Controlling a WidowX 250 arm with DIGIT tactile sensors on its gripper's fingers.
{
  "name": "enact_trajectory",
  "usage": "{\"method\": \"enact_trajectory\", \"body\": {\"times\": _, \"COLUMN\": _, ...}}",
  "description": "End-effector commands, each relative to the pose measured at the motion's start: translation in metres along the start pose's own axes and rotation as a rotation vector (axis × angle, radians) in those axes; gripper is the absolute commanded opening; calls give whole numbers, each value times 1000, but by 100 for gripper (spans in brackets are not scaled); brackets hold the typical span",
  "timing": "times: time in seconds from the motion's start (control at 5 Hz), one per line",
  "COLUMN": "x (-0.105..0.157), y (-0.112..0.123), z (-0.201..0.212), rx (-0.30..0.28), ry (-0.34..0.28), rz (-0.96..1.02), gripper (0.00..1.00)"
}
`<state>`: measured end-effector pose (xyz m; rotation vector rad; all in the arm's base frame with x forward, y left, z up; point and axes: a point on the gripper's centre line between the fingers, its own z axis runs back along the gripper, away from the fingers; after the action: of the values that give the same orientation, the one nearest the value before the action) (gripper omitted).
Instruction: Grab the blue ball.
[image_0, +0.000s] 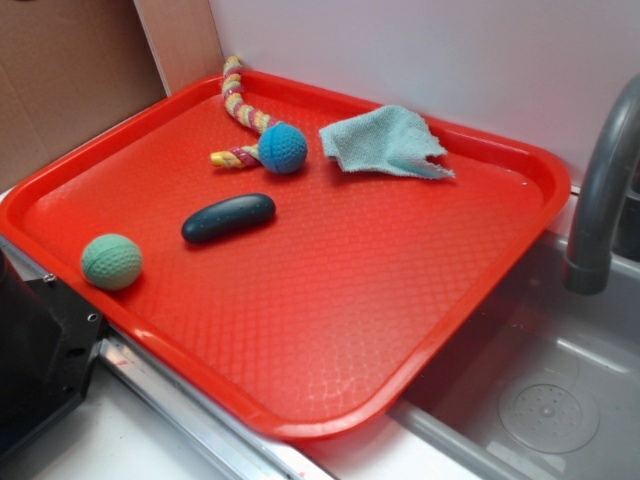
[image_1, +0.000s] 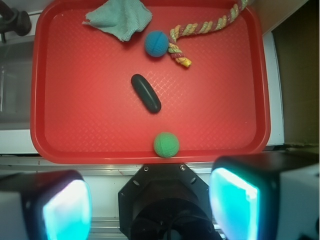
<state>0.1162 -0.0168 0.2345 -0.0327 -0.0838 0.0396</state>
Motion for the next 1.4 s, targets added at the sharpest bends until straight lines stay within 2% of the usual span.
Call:
{"method": "enact_trajectory", "body": {"times": 0.0, "x": 0, "y": 0, "z": 0, "rx": 0, "ry": 0, "rz": 0, "gripper": 100}}
{"method": "enact_trajectory", "body": {"times": 0.2, "x": 20, "y": 21, "z": -10, "rx": -15, "ry": -38, "rz": -68, "gripper": 100}}
{"method": "enact_trajectory", "body": {"times": 0.4, "x": 51, "y": 39, "z": -28, "rx": -2, "ry": -75, "rz": -183, "gripper": 100}}
{"method": "enact_trajectory", "body": {"times": 0.6, "x": 85, "y": 53, "z": -48, "rx": 35, "ry": -117, "rz": -307, "gripper": 100}}
{"method": "enact_trajectory", "body": {"times": 0.8, "x": 116, "y": 59, "z": -68, "rx": 19, "ry": -171, "rz": -460, "gripper": 100}}
{"method": "enact_trajectory", "body": {"times": 1.0, "x": 146, "y": 53, "z": -88, "rx": -27, "ry": -212, "rz": -638, "gripper": 100}}
{"method": "enact_trajectory", "body": {"times": 1.2, "x": 148, "y": 34, "z": -105, "rx": -118, "ry": -216, "rz": -809, "gripper": 100}}
